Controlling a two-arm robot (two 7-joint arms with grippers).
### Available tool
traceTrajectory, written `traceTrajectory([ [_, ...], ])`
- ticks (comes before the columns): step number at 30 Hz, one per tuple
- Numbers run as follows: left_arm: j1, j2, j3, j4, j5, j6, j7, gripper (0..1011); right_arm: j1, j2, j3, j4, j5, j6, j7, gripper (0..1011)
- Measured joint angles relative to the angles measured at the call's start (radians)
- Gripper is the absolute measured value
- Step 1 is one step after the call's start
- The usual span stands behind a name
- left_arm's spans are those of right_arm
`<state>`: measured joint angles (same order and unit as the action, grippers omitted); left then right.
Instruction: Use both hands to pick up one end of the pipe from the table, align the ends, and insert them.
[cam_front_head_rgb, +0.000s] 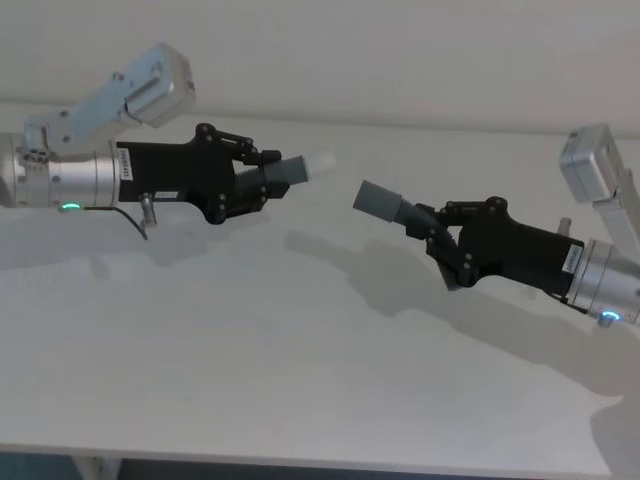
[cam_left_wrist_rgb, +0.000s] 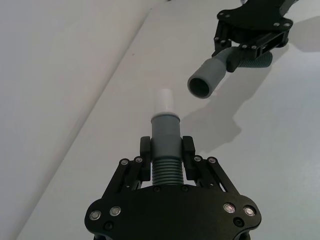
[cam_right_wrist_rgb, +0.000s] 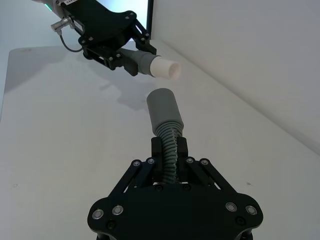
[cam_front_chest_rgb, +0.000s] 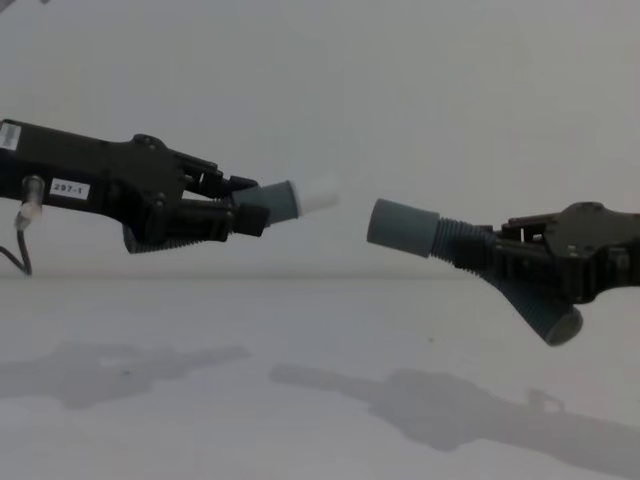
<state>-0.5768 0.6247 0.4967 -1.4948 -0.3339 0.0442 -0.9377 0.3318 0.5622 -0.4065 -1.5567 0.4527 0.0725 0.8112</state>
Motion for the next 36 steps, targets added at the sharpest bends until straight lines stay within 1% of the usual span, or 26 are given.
traceTrajectory([
  [19, -0.005, -0.006, 0.029, -0.017, -0.02, 0.01, -0.004, 356, 0.009, 0.011, -0.018, -0.007, 0.013, 0.009, -0.008, 155],
  [36, -0.01, -0.005, 0.045, -0.019, -0.032, 0.02, 0.007, 356, 0.025, 0.013, -0.031, 0.001, 0.022, 0.013, -0.017, 155],
])
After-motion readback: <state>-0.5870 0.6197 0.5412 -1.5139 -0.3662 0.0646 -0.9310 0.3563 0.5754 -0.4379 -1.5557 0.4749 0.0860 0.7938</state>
